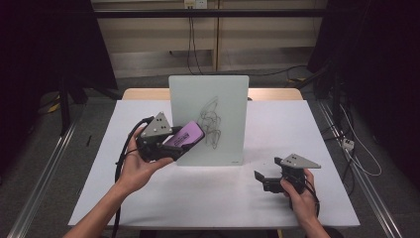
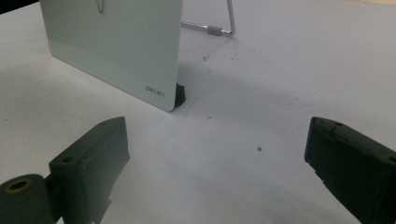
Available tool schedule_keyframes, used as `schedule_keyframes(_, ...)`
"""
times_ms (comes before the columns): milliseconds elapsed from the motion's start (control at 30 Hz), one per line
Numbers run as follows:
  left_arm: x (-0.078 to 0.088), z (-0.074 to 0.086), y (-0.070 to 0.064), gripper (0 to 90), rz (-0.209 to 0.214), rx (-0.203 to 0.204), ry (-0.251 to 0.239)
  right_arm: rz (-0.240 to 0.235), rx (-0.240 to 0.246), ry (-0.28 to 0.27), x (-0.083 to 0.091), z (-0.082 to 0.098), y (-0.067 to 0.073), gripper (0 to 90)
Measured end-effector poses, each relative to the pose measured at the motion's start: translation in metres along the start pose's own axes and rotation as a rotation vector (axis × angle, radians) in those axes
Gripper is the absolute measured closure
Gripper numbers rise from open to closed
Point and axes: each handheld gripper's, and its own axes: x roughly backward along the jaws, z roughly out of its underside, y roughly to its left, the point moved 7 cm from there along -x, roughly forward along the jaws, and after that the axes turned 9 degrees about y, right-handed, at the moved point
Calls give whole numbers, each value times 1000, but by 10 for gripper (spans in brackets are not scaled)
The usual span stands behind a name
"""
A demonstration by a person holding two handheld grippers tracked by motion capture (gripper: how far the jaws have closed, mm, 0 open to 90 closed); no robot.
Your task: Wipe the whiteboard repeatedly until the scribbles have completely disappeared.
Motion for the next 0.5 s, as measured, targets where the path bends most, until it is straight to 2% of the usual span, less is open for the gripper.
schedule_keyframes(500,-20,-35,4,412,32,-54,-13,-9,0,-1,0,0,0,66)
